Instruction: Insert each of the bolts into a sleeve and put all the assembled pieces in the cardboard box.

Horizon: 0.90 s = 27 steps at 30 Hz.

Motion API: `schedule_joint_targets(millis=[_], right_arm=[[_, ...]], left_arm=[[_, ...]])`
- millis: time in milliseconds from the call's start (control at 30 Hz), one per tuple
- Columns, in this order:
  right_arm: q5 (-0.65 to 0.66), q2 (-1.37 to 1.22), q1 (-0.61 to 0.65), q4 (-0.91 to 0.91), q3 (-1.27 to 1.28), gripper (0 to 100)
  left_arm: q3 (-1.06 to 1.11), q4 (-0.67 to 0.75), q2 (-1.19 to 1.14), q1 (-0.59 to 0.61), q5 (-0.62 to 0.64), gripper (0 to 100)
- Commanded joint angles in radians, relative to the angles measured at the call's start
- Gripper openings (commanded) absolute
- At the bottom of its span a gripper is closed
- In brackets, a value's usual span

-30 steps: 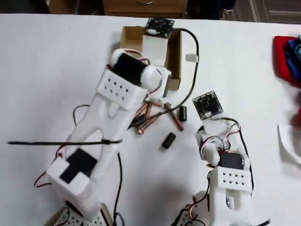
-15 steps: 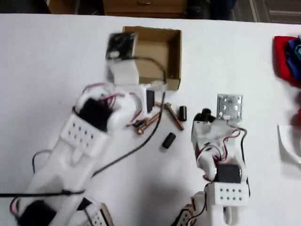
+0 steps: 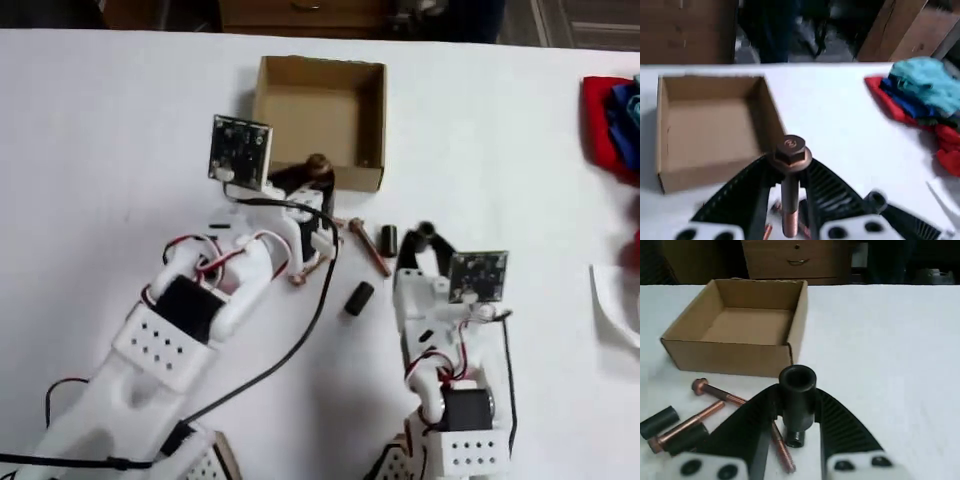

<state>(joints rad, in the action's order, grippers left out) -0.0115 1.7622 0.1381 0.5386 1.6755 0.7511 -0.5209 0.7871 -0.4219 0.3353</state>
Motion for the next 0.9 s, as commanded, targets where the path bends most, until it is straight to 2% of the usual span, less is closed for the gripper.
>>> schedule_joint_targets(millis=[0, 100, 200, 333, 467, 667, 867], right_arm=[[0.002, 0.008, 0.079, -0.114, 0.002, 2.3], [0.003, -0.001, 0.096, -0.262, 0.020, 2.3], [0.003, -0.002, 0.094, -0.323, 0.020, 2.3], [0.005, -0.004, 0.094, -0.321, 0.020, 2.3], [0.100, -0.035, 0.090, -0.277, 0.020, 2.3], [0.123, -0.157, 0.090, -0.395, 0.021, 2.3], [0.123, -0.211, 0.099, -0.433, 0.021, 2.3]], left_arm=[[-0.042, 0.106, -0.014, 0.002, -0.011, 2], [-0.108, 0.133, -0.118, 0.002, -0.008, 2], [-0.217, 0.112, -0.207, -0.025, 0.020, 2], [-0.383, 0.032, -0.264, -0.100, 0.071, 2], [-0.499, -0.051, -0.269, -0.153, 0.072, 2], [-0.516, -0.117, -0.276, -0.203, 0.071, 2], [-0.415, -0.048, -0.278, -0.203, 0.068, 2]])
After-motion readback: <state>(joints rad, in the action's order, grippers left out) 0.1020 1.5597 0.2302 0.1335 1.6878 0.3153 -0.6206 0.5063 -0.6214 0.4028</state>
